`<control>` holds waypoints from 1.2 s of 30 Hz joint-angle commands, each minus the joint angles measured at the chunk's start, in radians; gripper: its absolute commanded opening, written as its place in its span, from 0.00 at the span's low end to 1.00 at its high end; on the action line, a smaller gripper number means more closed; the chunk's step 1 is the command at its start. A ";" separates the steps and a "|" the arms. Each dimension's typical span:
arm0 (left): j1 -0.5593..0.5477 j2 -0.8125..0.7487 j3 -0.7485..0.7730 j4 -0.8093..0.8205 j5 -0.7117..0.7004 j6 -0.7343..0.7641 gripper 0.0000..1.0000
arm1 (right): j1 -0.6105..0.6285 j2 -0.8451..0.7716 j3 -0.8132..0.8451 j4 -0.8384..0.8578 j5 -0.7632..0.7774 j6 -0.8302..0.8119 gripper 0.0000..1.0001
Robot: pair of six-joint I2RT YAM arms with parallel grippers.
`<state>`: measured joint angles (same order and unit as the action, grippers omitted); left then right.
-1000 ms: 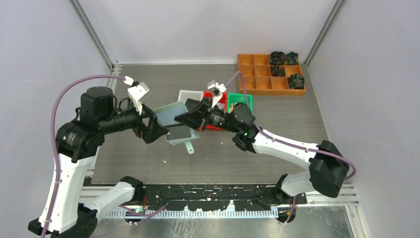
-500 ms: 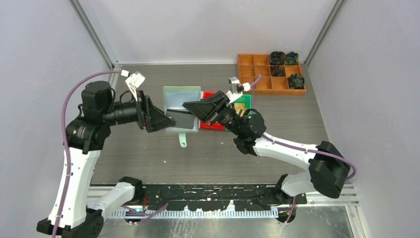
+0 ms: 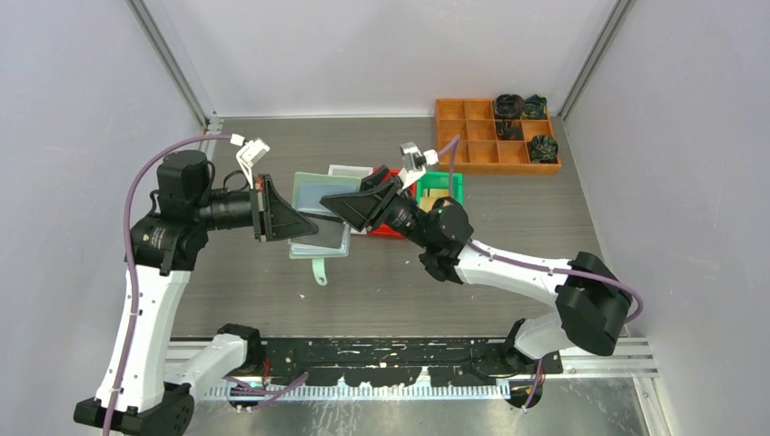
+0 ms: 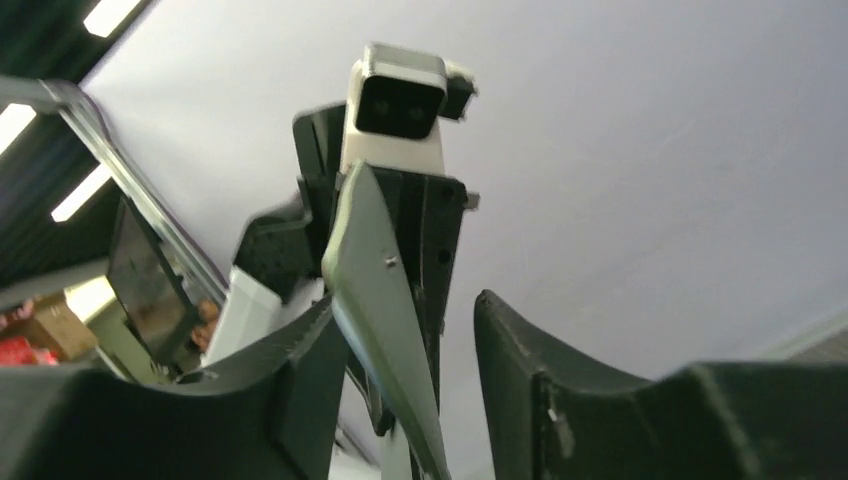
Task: Take the credit cards out of the card holder
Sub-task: Remove the credit card from the card holder.
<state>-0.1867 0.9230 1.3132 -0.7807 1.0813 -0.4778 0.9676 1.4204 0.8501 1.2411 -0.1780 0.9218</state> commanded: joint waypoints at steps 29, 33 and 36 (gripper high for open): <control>0.002 0.241 0.365 -0.996 -0.166 1.211 0.00 | 0.049 -0.004 0.661 -1.614 -0.371 -1.021 0.39; -0.003 0.238 0.357 -0.996 -0.177 1.216 0.00 | 0.053 -0.015 0.652 -1.517 -0.298 -1.003 0.39; -0.016 0.234 0.348 -0.996 -0.188 1.216 0.00 | 0.054 -0.025 0.645 -1.451 -0.293 -0.995 0.39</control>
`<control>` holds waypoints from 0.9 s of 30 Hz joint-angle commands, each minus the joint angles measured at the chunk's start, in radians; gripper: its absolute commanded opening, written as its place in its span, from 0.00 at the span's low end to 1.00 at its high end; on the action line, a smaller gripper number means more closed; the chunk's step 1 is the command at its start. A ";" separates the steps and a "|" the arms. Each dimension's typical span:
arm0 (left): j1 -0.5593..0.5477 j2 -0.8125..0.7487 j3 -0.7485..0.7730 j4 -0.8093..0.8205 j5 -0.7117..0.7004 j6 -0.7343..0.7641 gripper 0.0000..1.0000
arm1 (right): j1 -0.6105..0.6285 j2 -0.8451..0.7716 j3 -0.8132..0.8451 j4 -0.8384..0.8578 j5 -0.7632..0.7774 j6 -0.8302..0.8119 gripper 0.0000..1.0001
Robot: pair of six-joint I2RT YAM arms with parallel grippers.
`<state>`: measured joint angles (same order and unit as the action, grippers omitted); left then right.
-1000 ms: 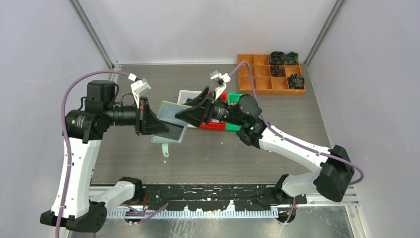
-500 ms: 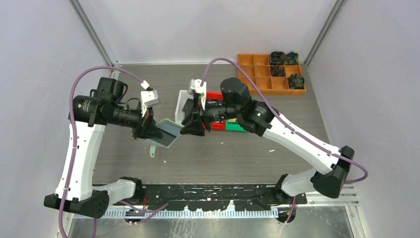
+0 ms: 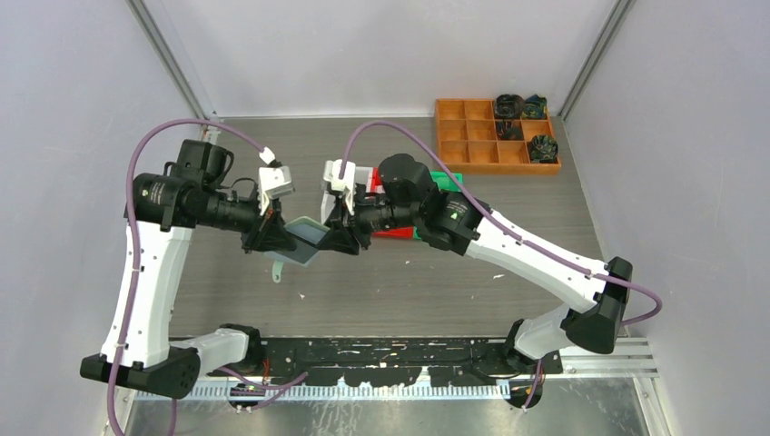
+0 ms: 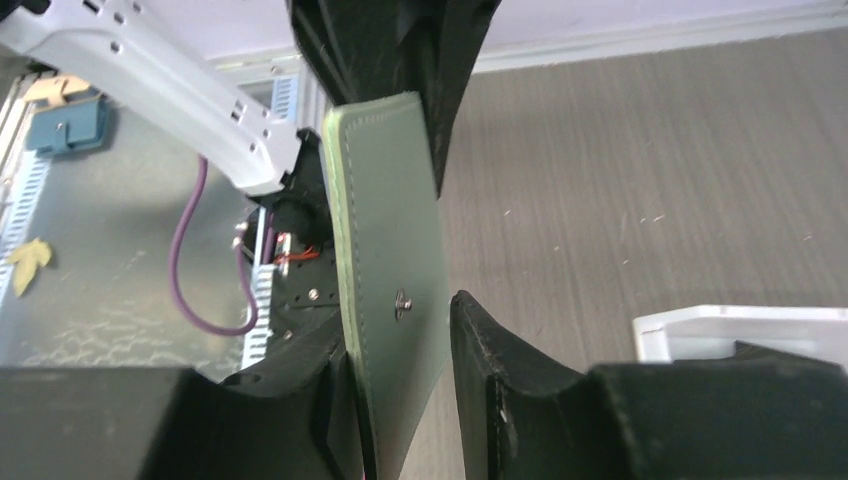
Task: Take the credit cards out of the card holder
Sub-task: Remove the credit card from the card holder.
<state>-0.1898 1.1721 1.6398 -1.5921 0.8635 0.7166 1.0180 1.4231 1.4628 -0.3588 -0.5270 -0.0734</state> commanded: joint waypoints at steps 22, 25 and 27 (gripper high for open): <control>-0.023 -0.218 -0.201 0.331 0.073 -0.541 0.69 | -0.103 -0.138 -0.275 0.919 -0.004 0.614 0.01; -0.023 -0.236 -0.244 0.439 0.097 -0.685 0.65 | -0.109 -0.142 -0.310 1.009 0.002 0.701 0.01; -0.022 -0.252 -0.254 0.509 0.114 -0.746 0.62 | -0.111 -0.150 -0.340 1.060 0.026 0.740 0.01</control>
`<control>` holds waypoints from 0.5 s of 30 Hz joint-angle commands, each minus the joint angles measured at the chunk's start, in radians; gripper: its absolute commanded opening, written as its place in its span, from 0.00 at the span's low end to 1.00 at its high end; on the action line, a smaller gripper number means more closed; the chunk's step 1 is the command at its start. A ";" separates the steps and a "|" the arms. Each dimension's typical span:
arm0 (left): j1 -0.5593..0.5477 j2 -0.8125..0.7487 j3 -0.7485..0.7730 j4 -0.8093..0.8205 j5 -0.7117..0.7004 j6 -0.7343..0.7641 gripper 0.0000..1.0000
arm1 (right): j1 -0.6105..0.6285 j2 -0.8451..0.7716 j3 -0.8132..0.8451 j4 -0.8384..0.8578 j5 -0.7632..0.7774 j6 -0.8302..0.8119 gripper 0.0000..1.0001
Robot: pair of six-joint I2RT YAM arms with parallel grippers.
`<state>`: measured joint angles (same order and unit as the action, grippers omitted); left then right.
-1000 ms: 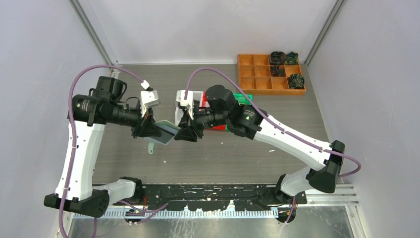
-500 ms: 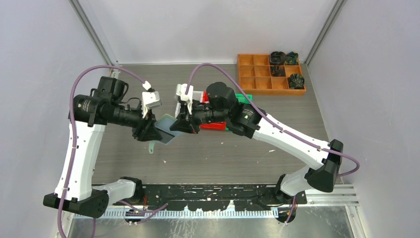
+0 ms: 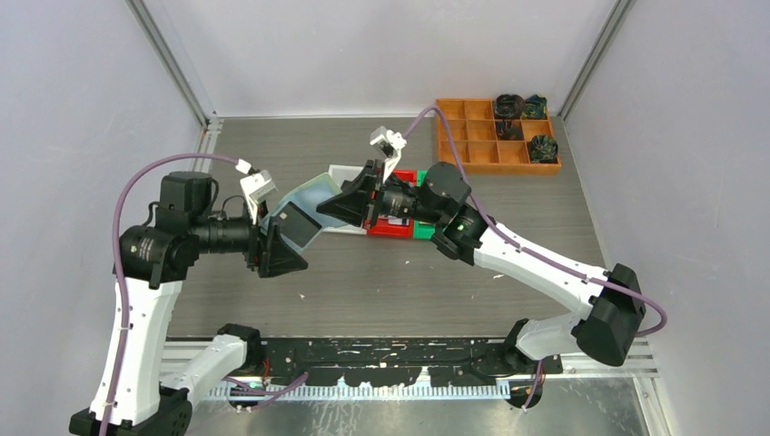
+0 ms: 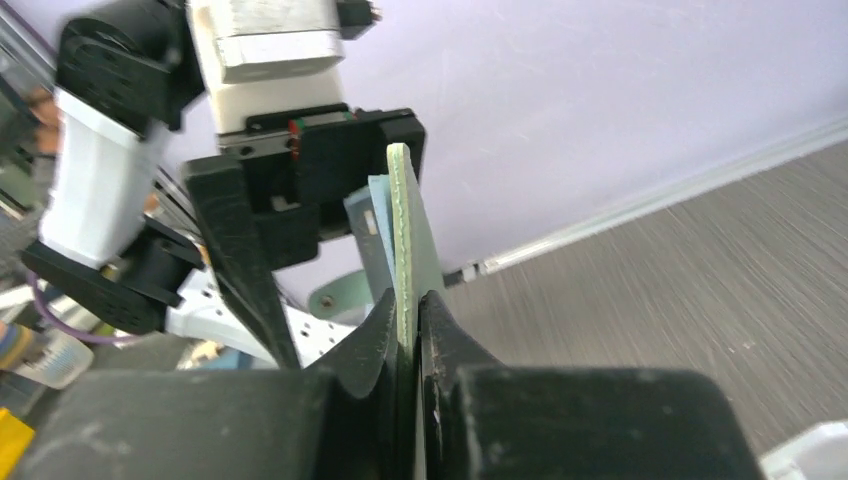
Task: Take the credit cards out of the card holder
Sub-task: Remove the credit card from the card holder.
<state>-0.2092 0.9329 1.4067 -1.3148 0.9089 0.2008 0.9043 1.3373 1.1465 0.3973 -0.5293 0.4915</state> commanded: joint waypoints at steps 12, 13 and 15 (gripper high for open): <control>0.005 -0.071 -0.007 0.369 0.071 -0.340 0.40 | 0.002 -0.084 -0.148 0.504 0.106 0.323 0.01; 0.005 -0.075 -0.004 0.360 0.069 -0.328 0.36 | 0.002 -0.089 -0.155 0.502 0.109 0.324 0.01; 0.007 -0.081 0.002 0.342 0.059 -0.307 0.29 | -0.001 -0.103 -0.169 0.497 0.115 0.320 0.01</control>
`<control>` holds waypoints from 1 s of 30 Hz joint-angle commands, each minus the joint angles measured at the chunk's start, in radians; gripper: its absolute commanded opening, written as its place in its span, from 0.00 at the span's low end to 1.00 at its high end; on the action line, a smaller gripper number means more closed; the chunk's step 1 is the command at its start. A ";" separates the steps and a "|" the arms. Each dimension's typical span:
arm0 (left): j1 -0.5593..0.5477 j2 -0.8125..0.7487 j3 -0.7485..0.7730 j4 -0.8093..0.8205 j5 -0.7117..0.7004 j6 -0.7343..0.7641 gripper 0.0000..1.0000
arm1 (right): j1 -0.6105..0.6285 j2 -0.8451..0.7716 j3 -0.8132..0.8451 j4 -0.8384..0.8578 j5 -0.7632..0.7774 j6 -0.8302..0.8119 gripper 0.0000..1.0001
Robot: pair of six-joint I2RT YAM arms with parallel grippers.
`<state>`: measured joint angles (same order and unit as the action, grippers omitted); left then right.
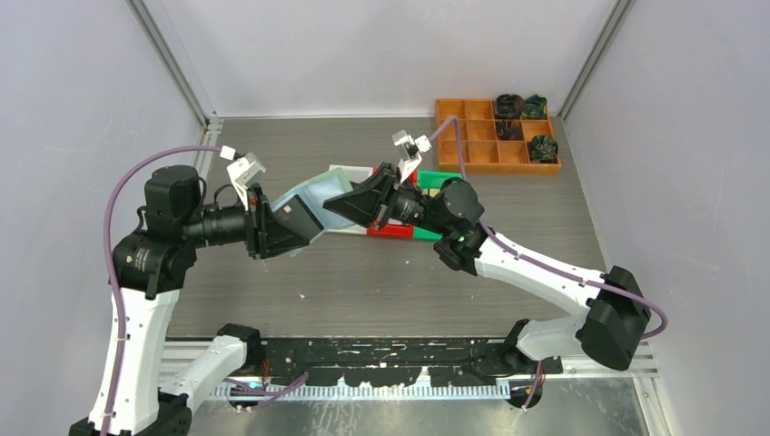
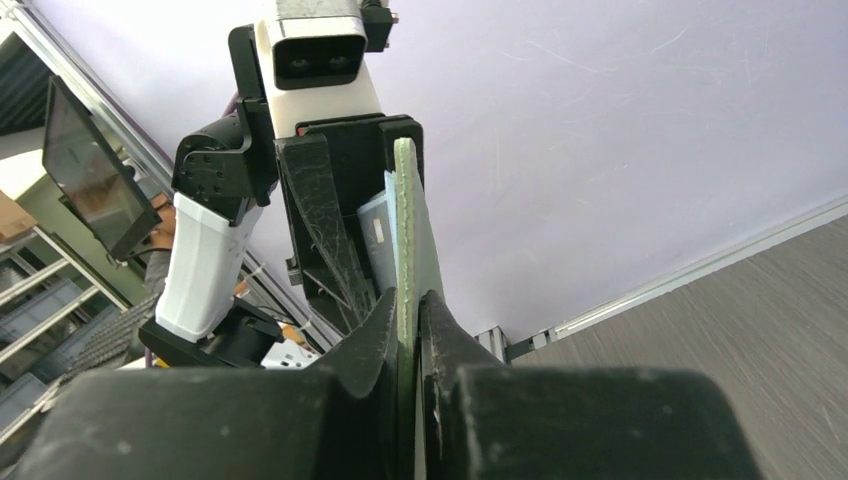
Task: Take the credit cards out of the card holder
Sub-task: Remove the credit card from the card holder.
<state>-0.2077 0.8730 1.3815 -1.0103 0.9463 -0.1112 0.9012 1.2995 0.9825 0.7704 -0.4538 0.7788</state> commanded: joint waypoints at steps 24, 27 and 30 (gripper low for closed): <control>0.006 0.262 0.174 -0.486 -0.227 0.537 0.00 | -0.048 -0.175 0.057 -0.310 0.118 -0.084 0.62; 0.007 0.342 0.249 -0.694 -0.151 0.742 0.00 | -0.050 -0.142 0.105 -0.408 -0.001 -0.188 0.79; 0.006 0.361 0.274 -0.764 -0.122 0.834 0.00 | -0.050 -0.092 0.180 -0.534 -0.113 -0.325 0.88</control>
<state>-0.2062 1.2472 1.5768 -1.5257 0.7559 0.4831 0.8524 1.1591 1.0538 0.3943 -0.4084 0.6506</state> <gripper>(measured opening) 0.172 0.827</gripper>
